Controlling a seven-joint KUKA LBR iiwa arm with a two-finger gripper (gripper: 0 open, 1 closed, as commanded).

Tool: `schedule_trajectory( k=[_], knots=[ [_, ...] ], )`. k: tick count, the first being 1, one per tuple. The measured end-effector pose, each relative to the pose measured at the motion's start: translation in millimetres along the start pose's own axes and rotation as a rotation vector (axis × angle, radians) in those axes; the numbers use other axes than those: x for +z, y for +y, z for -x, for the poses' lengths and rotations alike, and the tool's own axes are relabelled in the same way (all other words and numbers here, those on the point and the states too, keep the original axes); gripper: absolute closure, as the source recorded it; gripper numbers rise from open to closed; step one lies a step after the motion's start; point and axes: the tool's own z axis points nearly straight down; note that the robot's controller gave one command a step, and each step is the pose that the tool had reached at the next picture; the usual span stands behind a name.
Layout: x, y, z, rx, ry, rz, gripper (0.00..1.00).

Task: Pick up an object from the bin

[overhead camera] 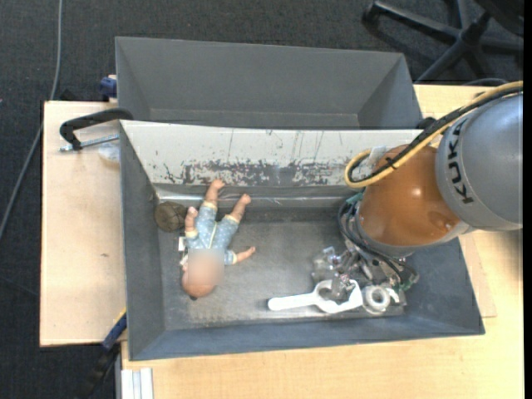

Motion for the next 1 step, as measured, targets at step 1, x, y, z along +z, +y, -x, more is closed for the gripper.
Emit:
schedule_trajectory(
  k=[1],
  knots=[
    [-1.2,0.2,0.0,0.0,0.0,0.0,1.0]
  ],
)
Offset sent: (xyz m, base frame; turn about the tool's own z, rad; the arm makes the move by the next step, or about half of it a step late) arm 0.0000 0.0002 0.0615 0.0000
